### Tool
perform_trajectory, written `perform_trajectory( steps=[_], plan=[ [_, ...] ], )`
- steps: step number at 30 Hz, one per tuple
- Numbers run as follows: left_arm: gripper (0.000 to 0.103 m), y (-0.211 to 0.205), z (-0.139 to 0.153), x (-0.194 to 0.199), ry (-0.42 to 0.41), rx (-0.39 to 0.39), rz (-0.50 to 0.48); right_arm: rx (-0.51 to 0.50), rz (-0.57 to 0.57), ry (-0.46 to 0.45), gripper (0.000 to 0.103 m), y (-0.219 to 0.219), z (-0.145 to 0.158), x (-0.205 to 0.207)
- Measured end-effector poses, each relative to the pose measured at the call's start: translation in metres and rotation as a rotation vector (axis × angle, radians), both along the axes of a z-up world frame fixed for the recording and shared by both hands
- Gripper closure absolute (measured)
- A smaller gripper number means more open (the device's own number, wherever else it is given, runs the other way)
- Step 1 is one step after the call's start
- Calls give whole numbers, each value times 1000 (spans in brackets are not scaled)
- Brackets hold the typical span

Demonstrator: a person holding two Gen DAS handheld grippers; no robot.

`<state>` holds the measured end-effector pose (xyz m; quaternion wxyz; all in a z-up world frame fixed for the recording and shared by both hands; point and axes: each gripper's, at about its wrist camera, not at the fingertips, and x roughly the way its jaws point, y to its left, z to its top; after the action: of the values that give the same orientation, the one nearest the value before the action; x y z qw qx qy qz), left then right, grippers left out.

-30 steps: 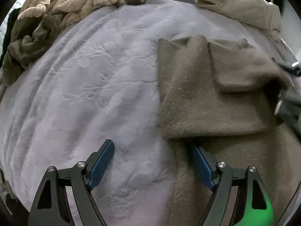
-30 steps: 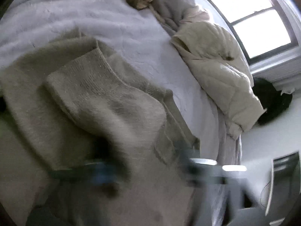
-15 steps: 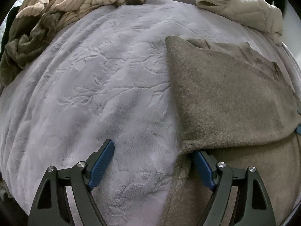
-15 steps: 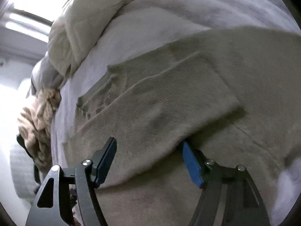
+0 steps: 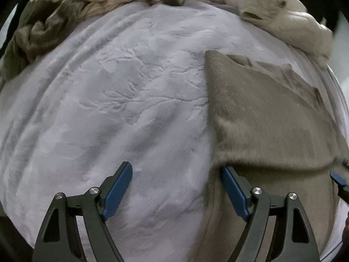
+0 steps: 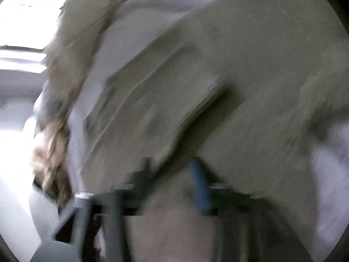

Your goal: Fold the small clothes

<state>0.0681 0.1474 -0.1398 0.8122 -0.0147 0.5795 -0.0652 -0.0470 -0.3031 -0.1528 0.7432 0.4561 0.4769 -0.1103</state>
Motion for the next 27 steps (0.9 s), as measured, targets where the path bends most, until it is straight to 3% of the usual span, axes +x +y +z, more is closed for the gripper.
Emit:
perform_trajectory(
  steps=[3, 6, 10, 11, 12, 13, 14, 19, 23, 25, 27],
  plan=[
    [20, 12, 7, -6, -2, 43, -7, 103, 160, -65, 24, 59, 3, 15],
    [20, 29, 12, -7, 2, 37, 21, 247, 305, -67, 24, 135, -20, 52],
    [20, 48, 23, -11, -27, 21, 58, 315, 339, -69, 32, 200, -46, 90],
    [20, 50, 25, -12, -30, 15, 63, 322, 325, -66, 43, 206, -49, 95],
    [20, 53, 27, -13, -33, 8, 67, 330, 306, -57, 71, 211, -53, 102],
    [20, 57, 29, -15, -32, -2, 70, 328, 298, -38, 90, 213, -55, 107],
    [20, 60, 31, -19, -26, -12, 78, 323, 303, -34, 96, 218, -57, 111],
    [20, 61, 31, -23, -7, -29, 95, 291, 385, -18, 97, 242, -65, 115],
    [20, 52, 30, -21, 1, 5, 74, 304, 422, 25, 96, 248, -75, 103],
    [20, 42, 36, -24, -23, 0, 35, 287, 425, 29, 85, 243, -65, 95],
    [20, 33, 42, -27, -40, -6, -2, 275, 418, 7, 46, 225, -50, 81]
  ],
)
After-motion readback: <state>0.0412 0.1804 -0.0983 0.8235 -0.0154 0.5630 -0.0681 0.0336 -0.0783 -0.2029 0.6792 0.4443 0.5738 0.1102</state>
